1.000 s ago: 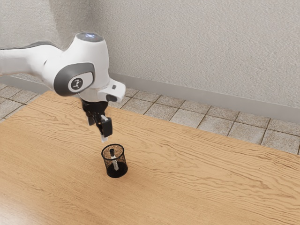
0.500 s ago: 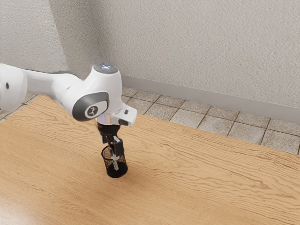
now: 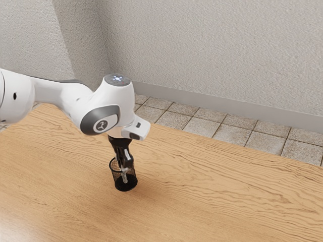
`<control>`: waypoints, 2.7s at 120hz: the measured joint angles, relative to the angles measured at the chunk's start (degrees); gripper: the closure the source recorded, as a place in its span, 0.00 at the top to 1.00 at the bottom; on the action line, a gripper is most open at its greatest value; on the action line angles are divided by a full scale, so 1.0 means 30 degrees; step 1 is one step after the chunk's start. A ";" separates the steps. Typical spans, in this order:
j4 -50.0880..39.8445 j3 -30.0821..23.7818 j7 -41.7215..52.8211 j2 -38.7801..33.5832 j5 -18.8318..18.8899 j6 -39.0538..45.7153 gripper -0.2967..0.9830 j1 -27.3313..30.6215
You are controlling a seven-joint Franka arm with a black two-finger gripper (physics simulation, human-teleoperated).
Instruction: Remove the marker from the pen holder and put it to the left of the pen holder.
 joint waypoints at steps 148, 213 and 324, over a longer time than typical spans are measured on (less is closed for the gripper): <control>1.2191 0.6723 -0.0435 0.8224 -0.2851 -1.8557 0.15 0.0285; 1.3167 0.6740 -0.0554 1.0878 -0.3025 -1.9806 0.15 0.1424; 1.1184 0.3801 -0.0475 -0.0927 -0.3459 -1.7335 0.72 0.1621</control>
